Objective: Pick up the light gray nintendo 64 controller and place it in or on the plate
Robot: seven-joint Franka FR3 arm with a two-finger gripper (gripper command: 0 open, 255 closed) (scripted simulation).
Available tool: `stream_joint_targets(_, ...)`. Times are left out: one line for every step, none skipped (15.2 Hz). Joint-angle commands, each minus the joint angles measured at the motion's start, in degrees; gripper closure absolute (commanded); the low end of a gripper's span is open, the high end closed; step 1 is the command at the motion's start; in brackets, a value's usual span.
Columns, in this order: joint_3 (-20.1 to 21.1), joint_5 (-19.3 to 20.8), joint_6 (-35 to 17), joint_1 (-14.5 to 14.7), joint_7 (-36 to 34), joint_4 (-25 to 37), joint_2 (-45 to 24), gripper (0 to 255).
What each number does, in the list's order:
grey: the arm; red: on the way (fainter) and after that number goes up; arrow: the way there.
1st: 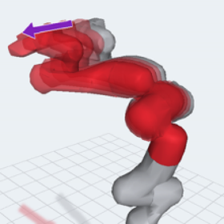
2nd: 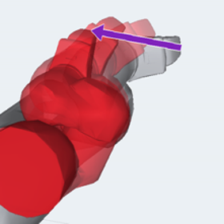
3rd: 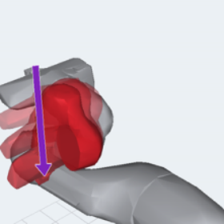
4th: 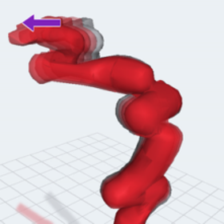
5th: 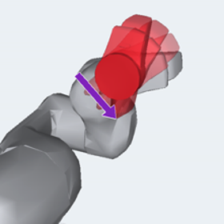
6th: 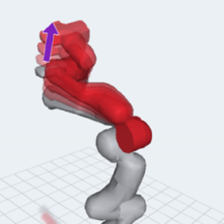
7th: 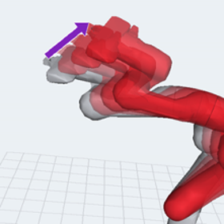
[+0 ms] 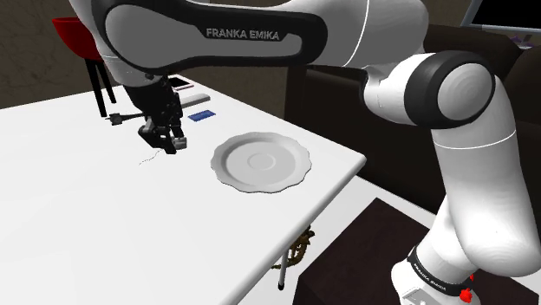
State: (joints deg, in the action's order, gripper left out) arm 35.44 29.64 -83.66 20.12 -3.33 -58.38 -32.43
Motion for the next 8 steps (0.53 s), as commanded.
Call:
stream_joint_targets(-0.24,0.47,2.10,1.09,0.57,3.18,-0.93,255)
stream_joint_targets(-0.38,0.75,3.20,1.70,0.88,4.88,-1.43,255)
stream_joint_targets(-0.55,1.06,4.35,2.37,1.21,6.72,-2.00,255)
stream_joint_targets(-0.74,1.41,5.57,3.12,1.58,8.72,-2.65,255)
stream_joint_targets(-0.98,1.81,6.86,3.97,1.99,10.93,-3.39,255)
stream_joint_targets(-1.27,2.28,8.25,4.95,2.47,13.41,-4.27,255)
stream_joint_targets(-1.38,2.41,8.64,5.24,2.61,14.13,-4.53,255)
stream_joint_targets(-0.01,0.22,5.46,1.06,1.83,5.64,0.37,255)
